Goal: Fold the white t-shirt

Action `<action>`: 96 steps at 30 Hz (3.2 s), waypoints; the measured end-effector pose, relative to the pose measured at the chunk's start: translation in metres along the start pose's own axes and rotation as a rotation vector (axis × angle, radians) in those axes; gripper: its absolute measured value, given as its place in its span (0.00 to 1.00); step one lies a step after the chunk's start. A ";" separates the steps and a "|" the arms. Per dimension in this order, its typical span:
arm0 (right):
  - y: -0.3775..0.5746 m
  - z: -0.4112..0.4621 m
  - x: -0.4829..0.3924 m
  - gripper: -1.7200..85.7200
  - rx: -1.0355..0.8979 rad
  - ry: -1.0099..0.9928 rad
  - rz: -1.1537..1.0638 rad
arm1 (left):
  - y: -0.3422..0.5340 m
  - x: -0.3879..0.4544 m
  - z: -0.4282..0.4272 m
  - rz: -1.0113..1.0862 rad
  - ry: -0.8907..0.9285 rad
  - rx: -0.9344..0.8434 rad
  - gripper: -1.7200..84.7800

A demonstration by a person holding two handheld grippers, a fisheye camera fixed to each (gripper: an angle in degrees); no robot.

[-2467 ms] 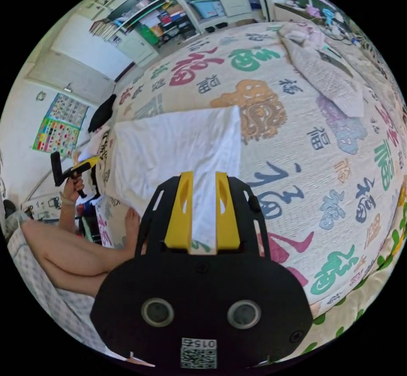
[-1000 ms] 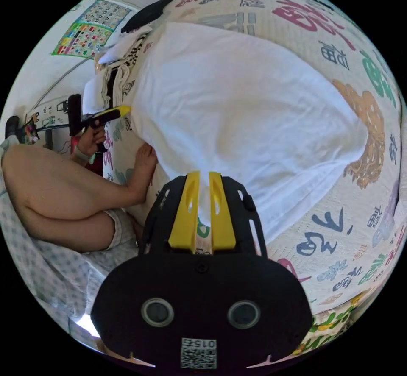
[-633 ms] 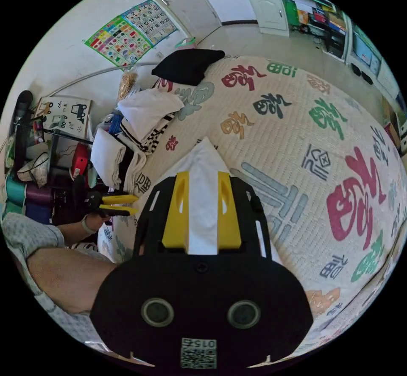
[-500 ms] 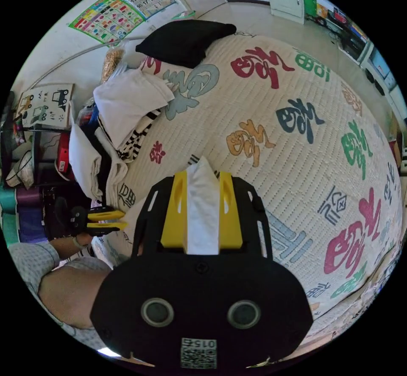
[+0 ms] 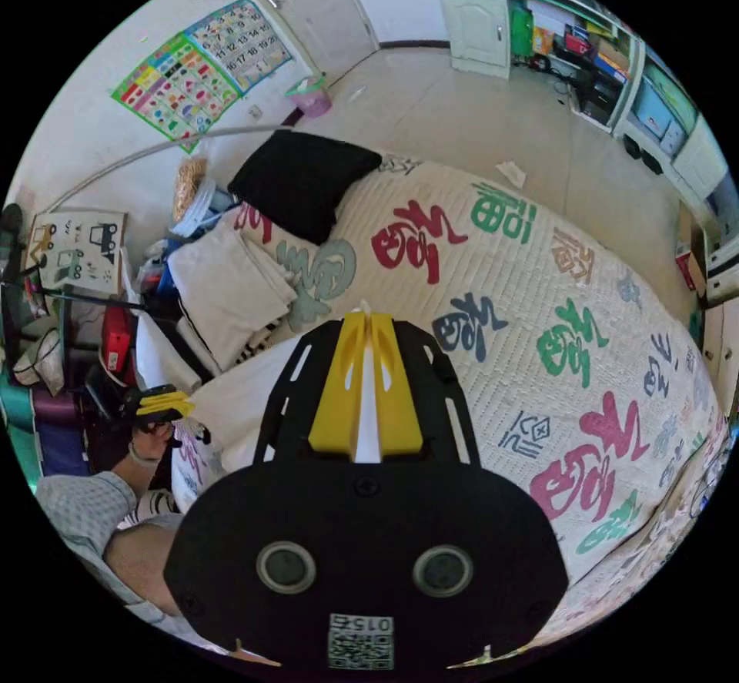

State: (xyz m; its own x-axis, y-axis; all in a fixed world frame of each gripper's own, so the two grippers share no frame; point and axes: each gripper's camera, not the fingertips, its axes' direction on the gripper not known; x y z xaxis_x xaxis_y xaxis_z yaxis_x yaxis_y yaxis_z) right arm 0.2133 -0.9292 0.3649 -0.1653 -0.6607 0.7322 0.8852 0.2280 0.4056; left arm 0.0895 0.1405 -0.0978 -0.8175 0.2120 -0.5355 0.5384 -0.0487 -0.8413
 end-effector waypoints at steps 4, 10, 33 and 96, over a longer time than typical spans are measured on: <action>0.002 -0.051 0.016 0.01 0.068 -0.060 -0.004 | -0.011 0.016 -0.016 0.117 0.049 0.047 0.01; 0.114 -0.135 0.071 0.01 0.155 -0.196 -0.002 | 0.037 0.095 0.011 0.434 0.385 -0.122 0.01; 0.462 -0.230 0.291 0.07 0.411 -0.342 0.585 | 0.217 0.261 0.295 1.057 0.480 -0.755 0.09; 0.635 -0.168 -0.049 0.07 0.040 -0.145 0.045 | -0.010 -0.027 0.396 0.839 0.491 -0.732 0.02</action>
State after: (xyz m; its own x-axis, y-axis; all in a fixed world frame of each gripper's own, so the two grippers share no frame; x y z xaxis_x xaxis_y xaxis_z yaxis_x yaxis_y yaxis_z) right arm 0.8568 -0.8722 0.4951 -0.1898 -0.5400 0.8200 0.8753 0.2852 0.3905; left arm 0.0256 -0.2518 -0.1047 -0.0814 0.7336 -0.6747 0.9803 0.1811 0.0786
